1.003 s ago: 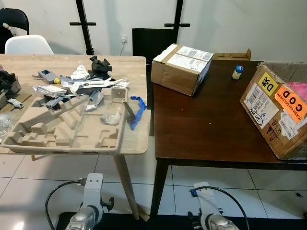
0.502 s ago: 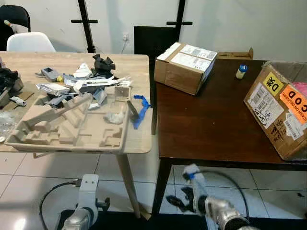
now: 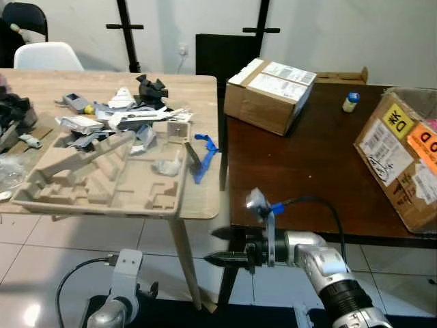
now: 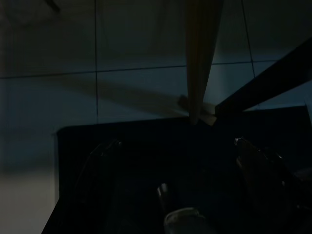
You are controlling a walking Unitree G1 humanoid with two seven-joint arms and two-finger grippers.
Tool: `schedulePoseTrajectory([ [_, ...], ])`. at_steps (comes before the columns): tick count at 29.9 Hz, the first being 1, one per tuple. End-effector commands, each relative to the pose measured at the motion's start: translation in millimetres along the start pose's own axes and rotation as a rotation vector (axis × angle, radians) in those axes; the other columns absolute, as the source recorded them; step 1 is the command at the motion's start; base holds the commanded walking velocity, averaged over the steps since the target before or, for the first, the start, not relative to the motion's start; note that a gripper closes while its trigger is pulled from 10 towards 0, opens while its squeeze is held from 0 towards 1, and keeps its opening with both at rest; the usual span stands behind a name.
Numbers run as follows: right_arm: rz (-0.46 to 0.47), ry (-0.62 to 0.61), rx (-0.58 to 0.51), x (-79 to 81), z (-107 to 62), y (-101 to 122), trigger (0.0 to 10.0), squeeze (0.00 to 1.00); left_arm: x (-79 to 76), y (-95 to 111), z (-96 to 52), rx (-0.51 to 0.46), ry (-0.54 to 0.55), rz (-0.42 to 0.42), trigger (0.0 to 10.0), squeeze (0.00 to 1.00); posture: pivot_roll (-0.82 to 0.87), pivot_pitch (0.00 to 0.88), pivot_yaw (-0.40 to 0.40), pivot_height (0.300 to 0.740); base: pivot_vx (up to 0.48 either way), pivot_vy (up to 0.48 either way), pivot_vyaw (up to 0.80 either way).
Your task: Picking trash to rubbish bin
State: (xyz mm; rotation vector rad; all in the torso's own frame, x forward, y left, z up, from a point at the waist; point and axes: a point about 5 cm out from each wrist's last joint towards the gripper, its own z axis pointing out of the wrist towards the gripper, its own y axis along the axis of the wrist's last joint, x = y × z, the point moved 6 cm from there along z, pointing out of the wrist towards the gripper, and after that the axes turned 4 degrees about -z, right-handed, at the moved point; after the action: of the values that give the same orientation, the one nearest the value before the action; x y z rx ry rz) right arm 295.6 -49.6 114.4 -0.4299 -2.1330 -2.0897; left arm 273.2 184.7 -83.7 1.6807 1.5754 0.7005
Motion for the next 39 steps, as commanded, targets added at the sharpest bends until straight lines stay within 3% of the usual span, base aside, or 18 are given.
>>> schedulePoseTrajectory([
  [1,-0.04,0.041,-0.091,4.6,5.0,34,10.0,0.0,2.2,-3,-3.9,-0.008,-0.017,0.012,10.0,0.0,-0.06,0.097,-0.036,0.74,0.0,0.0,0.0],
  [3,-0.062,0.04,-0.127,3.4,6.7,48,10.0,0.0,0.3,-2,-4.2,-0.018,-0.03,0.012,10.0,0.0,-0.06,0.097,-0.036,0.74,0.0,0.0,0.0],
  [7,-0.058,0.05,-0.125,7.9,5.5,51,10.0,0.0,-0.2,-1,-4.6,-0.022,-0.034,0.013,10.0,0.0,-0.06,0.097,-0.036,0.74,0.0,0.0,0.0],
  [9,-0.229,-0.226,-0.199,-37.6,20.3,105,10.0,0.0,-3.8,3,-8.0,-0.066,-0.073,0.031,10.0,0.0,-0.05,0.088,-0.05,0.74,0.0,0.0,0.0],
  [10,-0.255,-0.278,-0.207,-45.1,24.1,114,10.0,0.0,-3.9,3,-8.8,-0.072,-0.077,0.033,10.0,0.0,-0.05,0.087,-0.05,0.74,0.0,0.0,0.0],
  [11,-0.255,-0.278,-0.207,-45.1,24.1,114,10.0,0.0,-3.9,3,-8.8,-0.072,-0.077,0.033,10.0,0.0,-0.05,0.087,-0.05,0.74,0.0,0.0,0.0],
  [14,-0.282,-0.431,-0.154,-68.1,29.6,115,10.0,0.0,-3.7,2,-9.8,-0.072,-0.076,0.031,10.0,0.0,-0.05,0.088,-0.051,0.74,0.0,0.0,0.0],
  [18,-0.261,-0.595,-0.145,-90.5,21.7,116,10.0,0.0,-9.2,1,-10.0,-0.076,-0.092,0.038,10.0,0.0,-0.05,0.096,-0.055,0.74,0.0,0.0,0.0],
  [24,-0.258,-0.706,-0.162,-104.3,14.7,122,10.0,0.0,-20.2,5,-10.2,-0.102,-0.136,0.06,10.0,0.0,-0.05,0.119,-0.054,0.74,0.0,0.0,0.0],
  [32,-0.288,-0.753,-0.145,-114.1,24.5,133,10.0,0.0,-20.4,30,-9.0,-0.174,-0.154,0.094,10.0,0.0,0.0,0.123,-0.045,0.74,0.0,0.0,0.0],
  [33,-0.285,-0.767,-0.137,-116.0,24.8,133,10.0,0.66,-19.0,34,-9.1,-0.185,-0.152,0.092,10.0,0.0,0.01,0.119,-0.045,0.74,0.0,0.0,0.0],
  [34,-0.282,-0.77,-0.134,-116.7,26.2,133,10.0,1.0,-17.7,36,-9.6,-0.192,-0.15,0.089,10.0,0.0,0.01,0.115,-0.048,0.74,0.0,0.0,0.0],
  [38,-0.28,-0.748,-0.128,-113.2,39.5,133,10.0,1.0,-7.6,33,-12.5,-0.183,-0.127,0.081,10.0,0.0,0.02,0.105,-0.062,0.74,0.0,0.0,0.0],
  [39,-0.272,-0.743,-0.125,-112.4,44.1,130,10.0,0.09,-4.2,32,-12.6,-0.178,-0.116,0.071,10.0,0.0,0.02,0.122,-0.069,0.74,0.0,0.0,0.0],
])
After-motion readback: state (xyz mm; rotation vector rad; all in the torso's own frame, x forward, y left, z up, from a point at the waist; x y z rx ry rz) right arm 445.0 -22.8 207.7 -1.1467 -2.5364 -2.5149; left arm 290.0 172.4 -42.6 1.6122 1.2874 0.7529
